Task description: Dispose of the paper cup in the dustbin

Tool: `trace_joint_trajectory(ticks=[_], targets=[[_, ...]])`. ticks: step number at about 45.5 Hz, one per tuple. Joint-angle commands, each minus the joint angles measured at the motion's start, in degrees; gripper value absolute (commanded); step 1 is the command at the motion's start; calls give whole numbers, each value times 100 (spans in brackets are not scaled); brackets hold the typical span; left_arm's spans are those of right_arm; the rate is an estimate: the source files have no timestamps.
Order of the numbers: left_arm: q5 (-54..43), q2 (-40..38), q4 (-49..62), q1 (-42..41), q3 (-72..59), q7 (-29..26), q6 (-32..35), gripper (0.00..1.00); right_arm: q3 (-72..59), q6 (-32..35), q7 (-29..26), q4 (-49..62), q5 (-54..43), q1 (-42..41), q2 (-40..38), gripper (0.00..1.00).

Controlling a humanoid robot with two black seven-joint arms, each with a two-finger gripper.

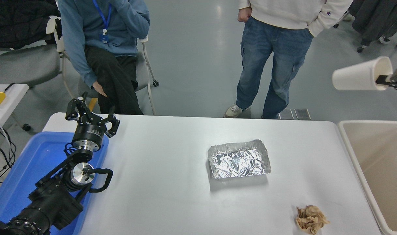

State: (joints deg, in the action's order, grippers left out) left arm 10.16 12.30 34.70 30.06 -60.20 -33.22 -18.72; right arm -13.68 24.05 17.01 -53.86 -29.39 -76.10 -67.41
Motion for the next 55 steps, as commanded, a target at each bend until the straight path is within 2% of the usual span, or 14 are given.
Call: trace_joint_trajectory(ticks=[1, 13, 22, 27, 33, 44, 51, 55], targets=[[-5, 0, 2, -8, 0, 0, 0, 100, 374, -278, 179, 1096, 786, 1404, 386, 0], [-5, 0, 2, 0, 0, 0, 0, 100, 1218, -348, 162, 2625, 1190, 2854, 1220, 0], [3, 0, 2, -9, 0, 0, 0, 100, 1342, -313, 162, 4962, 1401, 3470, 2819, 0], [3, 0, -7, 0, 0, 0, 0, 100, 1342, -374, 118, 5631, 1472, 3646, 3330, 0], [-5, 0, 2, -8, 0, 0, 0, 100, 1342, -795, 48, 5817, 1472, 3822, 3567, 0], [-5, 0, 2, -8, 0, 0, 0, 100, 1403, -2069, -734, 5808, 1594, 4261, 3980, 0], [-5, 0, 2, -9, 0, 0, 0, 100, 1535, -2659, -787, 5808, 2025, 4314, 4157, 0], [-5, 9, -7, -9, 0, 0, 0, 100, 1561, -2721, -770, 5773, 2104, 4314, 4165, 0]])
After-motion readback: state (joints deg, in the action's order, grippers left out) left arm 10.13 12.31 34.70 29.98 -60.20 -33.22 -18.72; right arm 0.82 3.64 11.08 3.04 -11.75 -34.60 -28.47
